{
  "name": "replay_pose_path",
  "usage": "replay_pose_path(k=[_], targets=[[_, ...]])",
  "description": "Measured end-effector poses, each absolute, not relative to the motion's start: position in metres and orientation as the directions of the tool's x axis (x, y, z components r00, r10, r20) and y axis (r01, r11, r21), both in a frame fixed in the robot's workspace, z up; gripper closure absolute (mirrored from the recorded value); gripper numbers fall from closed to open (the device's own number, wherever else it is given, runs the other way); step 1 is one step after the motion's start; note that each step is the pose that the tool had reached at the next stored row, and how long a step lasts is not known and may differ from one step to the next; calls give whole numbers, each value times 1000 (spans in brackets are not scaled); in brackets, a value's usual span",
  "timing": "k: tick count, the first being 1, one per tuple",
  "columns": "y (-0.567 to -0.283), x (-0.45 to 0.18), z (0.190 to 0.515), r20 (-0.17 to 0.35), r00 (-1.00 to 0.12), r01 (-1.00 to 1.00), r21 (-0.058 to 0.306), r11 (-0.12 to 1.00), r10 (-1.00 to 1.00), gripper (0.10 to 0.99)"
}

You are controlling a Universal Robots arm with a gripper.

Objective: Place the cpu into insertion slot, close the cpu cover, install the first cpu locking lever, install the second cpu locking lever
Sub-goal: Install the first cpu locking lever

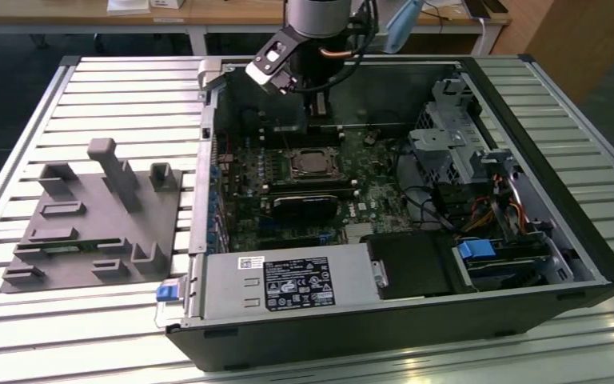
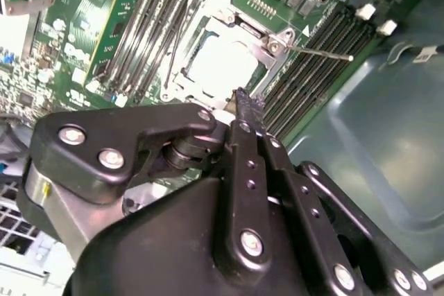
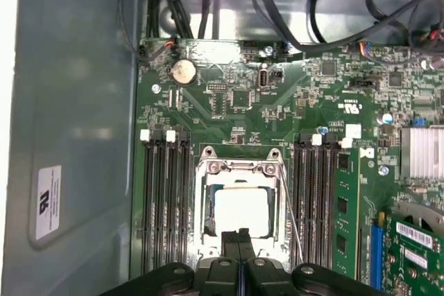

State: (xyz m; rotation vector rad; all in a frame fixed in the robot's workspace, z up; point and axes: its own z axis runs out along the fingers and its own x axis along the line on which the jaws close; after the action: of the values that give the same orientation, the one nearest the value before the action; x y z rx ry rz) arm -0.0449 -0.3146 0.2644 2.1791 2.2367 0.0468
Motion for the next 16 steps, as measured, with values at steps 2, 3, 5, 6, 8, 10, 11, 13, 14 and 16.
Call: replay_pose_path(k=[2, 3, 5, 6, 8, 10, 11, 13, 14, 16], targets=[[-315, -45, 264, 8, -55, 998, 34, 54, 998, 980], [-315, -45, 264, 8, -69, 997, 34, 69, 998, 980], [-315, -45, 264, 8, -97, 995, 34, 97, 995, 980], [-315, -45, 264, 8, -110, 993, 34, 110, 994, 980], [-315, -45, 264, 8, -131, 991, 34, 131, 991, 980], [-315, -45, 264, 8, -150, 988, 34, 150, 989, 980], [-315, -45, 264, 8, -160, 987, 34, 160, 987, 980], [-315, -45, 264, 8, -177, 984, 34, 176, 984, 980], [-315, -45, 264, 8, -184, 982, 34, 184, 983, 980], [-315, -45, 264, 8, -199, 979, 34, 199, 980, 980]])
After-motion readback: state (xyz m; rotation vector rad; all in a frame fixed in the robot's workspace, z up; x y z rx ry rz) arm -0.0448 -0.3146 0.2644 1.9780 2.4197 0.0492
